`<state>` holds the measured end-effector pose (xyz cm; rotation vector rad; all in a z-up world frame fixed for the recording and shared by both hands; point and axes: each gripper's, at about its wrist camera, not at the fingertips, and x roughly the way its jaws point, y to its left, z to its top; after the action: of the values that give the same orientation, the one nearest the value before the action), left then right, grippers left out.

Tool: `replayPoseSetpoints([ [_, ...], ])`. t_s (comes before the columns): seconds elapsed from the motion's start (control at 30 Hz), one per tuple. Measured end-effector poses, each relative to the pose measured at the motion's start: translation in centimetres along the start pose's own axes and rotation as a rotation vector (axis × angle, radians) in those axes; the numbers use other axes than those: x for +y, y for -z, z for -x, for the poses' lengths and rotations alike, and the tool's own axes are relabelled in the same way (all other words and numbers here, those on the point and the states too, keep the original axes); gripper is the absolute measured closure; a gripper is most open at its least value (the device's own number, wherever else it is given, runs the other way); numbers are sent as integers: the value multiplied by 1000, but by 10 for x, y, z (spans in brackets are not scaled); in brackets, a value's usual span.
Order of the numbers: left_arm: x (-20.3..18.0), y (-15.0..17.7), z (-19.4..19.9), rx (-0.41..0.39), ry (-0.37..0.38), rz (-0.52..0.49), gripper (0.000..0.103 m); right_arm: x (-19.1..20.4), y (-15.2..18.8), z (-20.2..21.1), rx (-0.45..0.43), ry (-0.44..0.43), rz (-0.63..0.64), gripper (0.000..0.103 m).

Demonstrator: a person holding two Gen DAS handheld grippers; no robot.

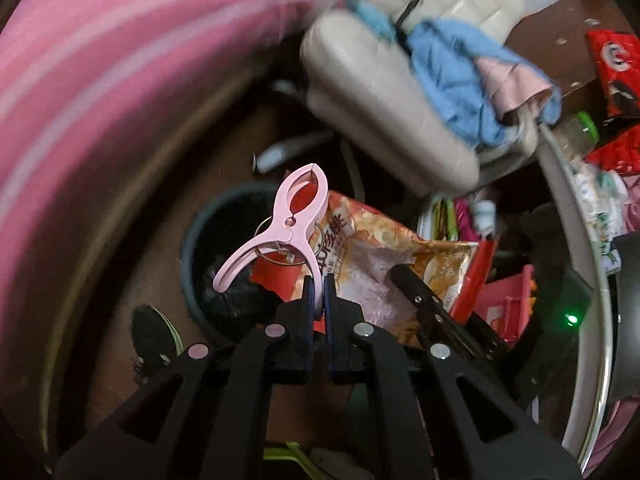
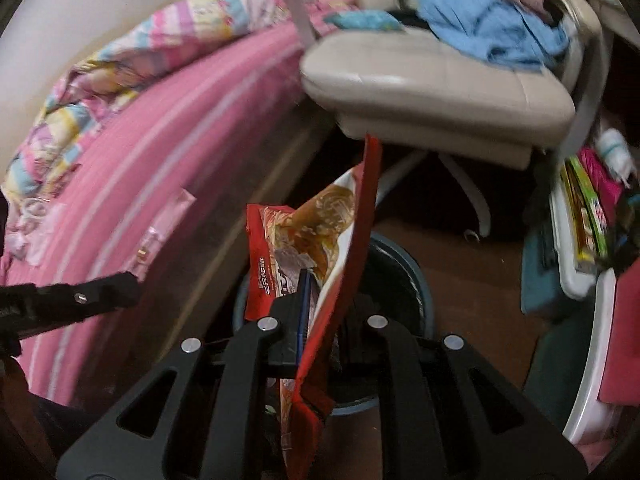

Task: Collect trash
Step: 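Carry the clothespin and snack bag in both tools over the black trash bin, then open both tools to drop the clothespin and snack bag into the bin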

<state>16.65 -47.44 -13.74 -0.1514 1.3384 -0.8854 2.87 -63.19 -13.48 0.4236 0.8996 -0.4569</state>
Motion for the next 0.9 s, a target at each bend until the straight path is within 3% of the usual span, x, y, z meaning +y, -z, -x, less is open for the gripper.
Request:
replayPoseSetpoints([
  [0.17,14,-2,-64,122,-16,24,98,-21,5,-42,64,34,-21,91],
  [0.3,18,-11,-98,166,-24,14,98,-34,6,-72,114,53,-29,90],
  [0.33,20,-12,-107,187,-23,15,98,-35,6,-77,125,55,-25,86],
  [0.4,25,-11,-122,222,-51,7,86,-39,8,-87,143,57,-9,76],
  [0.43,27,-11,-128,232,-72,6,65,-41,7,-90,145,63,-2,65],
  [0.47,29,-11,-131,232,-89,9,49,-42,7,-91,140,72,3,61],
  [0.53,35,-14,-131,209,-120,26,40,-47,7,-86,116,104,-2,46],
  [0.63,35,-21,-121,174,-97,56,37,-53,7,-77,76,109,-34,35],
  [0.77,31,-24,-91,90,-82,67,30,-48,1,-58,35,102,-34,34],
  [0.9,27,-29,-53,-24,-69,124,28,-19,-12,-18,-61,62,-1,28],
])
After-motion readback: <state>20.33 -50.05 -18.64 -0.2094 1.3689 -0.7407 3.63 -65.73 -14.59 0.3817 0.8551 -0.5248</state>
